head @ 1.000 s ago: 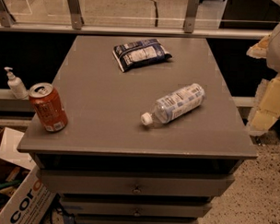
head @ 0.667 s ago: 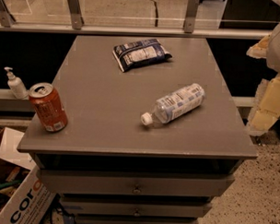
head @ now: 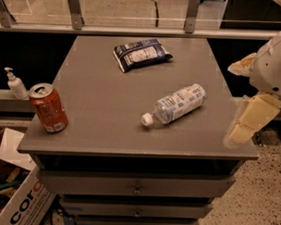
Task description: Knock coke can over
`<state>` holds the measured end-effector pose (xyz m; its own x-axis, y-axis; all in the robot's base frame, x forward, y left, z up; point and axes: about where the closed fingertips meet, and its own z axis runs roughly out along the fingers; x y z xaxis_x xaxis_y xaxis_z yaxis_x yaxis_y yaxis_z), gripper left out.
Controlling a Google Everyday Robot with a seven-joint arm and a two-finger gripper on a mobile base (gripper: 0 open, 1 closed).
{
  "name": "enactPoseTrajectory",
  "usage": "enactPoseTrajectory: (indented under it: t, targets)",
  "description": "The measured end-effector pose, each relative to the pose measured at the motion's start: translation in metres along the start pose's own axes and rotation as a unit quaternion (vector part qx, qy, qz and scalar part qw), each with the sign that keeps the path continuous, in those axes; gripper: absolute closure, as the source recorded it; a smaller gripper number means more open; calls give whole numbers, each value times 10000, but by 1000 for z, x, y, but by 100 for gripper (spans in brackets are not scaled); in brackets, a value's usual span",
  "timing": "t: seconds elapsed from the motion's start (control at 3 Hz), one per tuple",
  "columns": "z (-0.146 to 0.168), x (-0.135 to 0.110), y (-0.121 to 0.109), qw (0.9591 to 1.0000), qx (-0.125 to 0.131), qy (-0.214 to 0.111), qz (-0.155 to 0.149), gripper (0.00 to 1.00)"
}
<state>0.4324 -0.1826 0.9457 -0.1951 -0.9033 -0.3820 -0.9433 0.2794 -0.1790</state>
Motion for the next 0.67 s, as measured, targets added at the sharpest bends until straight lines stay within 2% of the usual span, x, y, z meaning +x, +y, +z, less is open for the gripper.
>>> enactPoseTrajectory:
  t: [0.33,0.67]
  targets:
    - [23,-23,19,9973,-224,-693,-48,0]
    - [45,-56,40,9883,-470,-1436,-188,0]
